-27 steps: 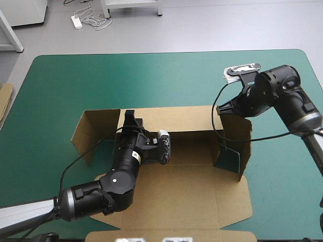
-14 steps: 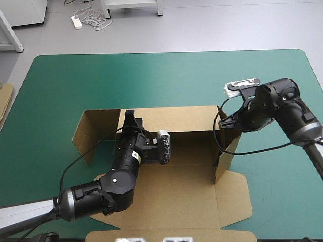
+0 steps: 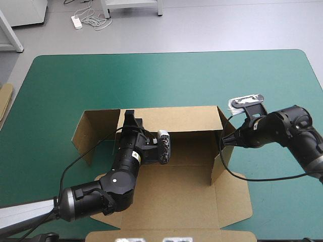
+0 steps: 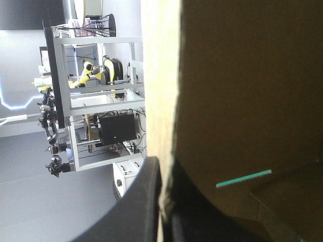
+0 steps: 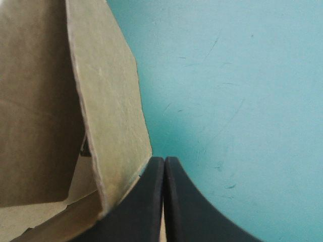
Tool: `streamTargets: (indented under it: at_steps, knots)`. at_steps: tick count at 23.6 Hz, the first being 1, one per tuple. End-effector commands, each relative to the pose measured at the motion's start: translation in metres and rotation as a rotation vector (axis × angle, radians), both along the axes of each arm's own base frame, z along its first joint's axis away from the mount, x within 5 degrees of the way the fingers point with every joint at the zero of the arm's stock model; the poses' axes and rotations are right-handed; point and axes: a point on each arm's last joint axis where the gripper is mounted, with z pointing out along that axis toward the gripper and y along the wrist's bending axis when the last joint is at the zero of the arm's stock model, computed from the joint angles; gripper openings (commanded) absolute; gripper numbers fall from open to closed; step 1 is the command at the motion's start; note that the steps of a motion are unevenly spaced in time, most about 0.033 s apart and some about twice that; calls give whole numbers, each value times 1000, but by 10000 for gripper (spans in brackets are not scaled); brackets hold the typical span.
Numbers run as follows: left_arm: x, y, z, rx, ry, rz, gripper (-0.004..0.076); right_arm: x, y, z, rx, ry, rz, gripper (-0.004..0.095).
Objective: Fold the box
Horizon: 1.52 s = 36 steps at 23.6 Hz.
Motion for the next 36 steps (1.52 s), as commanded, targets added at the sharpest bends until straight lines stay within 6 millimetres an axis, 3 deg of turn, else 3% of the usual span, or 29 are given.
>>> streamTargets:
  at_steps: [1, 11, 13, 21, 28, 34, 36]
  knots:
    - [0, 1, 16, -42, -51, 1, -9, -8, -1, 6, 49, -102, 31, -4]
    - [0, 1, 16, -43, -50, -3, -9, -12, 6, -4, 90, -105, 121, -2]
    - [0, 1, 16, -43, -50, -3, -9, -15, 7, -5, 86, -84, 161, 36]
    - [0, 1, 16, -39, -52, -3, -9, -19, 10, -3, 93, -84, 227, 406]
    - [0, 1, 17, -35, -63, -8, -9, -26, 10, 3, 79, -181, 324, 439]
    - [0, 1, 17, -24, -64, -12, -9, -27, 12, -3, 100, -182, 352, 679]
    - [0, 1, 17, -24, -64, -12, -9, -27, 13, -3, 115, -189, 353, 701]
